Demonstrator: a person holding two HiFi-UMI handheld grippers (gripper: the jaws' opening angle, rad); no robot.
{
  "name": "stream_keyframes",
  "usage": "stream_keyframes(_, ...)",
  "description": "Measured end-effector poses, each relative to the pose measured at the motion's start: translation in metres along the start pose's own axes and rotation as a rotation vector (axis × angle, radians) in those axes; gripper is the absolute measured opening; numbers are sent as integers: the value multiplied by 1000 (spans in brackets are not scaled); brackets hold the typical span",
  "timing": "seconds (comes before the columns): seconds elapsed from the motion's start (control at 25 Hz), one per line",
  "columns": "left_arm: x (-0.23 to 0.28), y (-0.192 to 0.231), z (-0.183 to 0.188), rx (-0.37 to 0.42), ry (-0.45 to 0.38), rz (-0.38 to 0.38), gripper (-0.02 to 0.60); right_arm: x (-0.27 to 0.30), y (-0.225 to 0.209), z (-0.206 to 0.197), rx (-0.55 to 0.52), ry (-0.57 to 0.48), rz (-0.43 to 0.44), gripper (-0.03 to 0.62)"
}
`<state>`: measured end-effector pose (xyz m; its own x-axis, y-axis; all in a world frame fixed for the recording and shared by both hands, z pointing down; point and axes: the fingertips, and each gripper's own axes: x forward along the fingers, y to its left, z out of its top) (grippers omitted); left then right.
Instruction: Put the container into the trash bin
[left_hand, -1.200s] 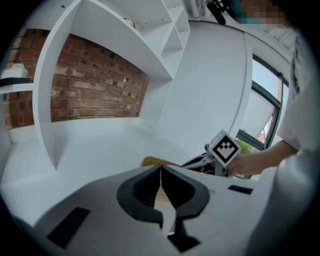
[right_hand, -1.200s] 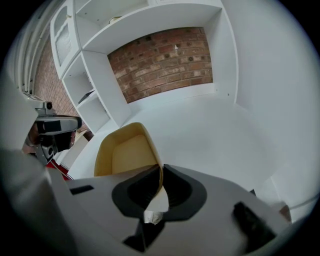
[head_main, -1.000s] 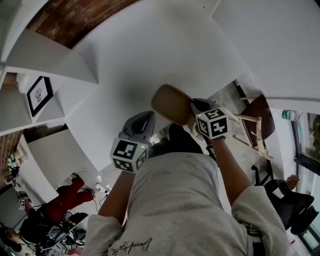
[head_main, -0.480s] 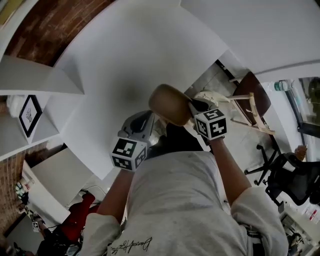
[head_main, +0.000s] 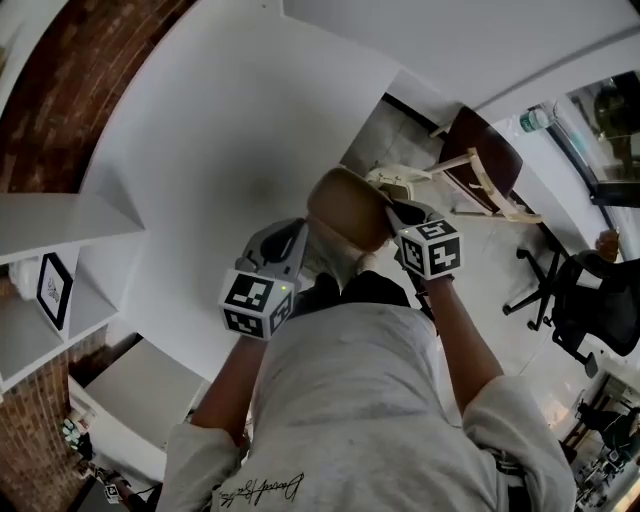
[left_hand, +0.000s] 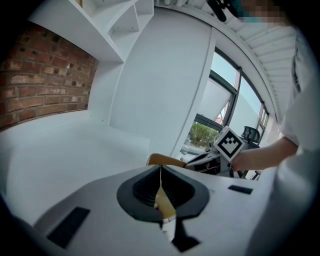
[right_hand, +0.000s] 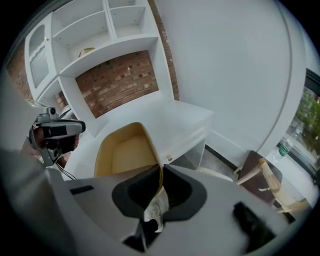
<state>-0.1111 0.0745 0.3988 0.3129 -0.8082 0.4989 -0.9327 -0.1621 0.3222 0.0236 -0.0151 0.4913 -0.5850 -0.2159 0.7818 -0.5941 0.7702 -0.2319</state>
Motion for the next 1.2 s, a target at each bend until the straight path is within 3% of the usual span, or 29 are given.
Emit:
stream_keyframes(0.4, 38, -39, 3, 58, 45, -68, 17, -26, -56, -41, 120, -15, -59, 43)
stream_keyframes(1.2, 97, -143, 14, 105, 68, -158, 17, -100, -137, -78, 192, -54, -110, 43)
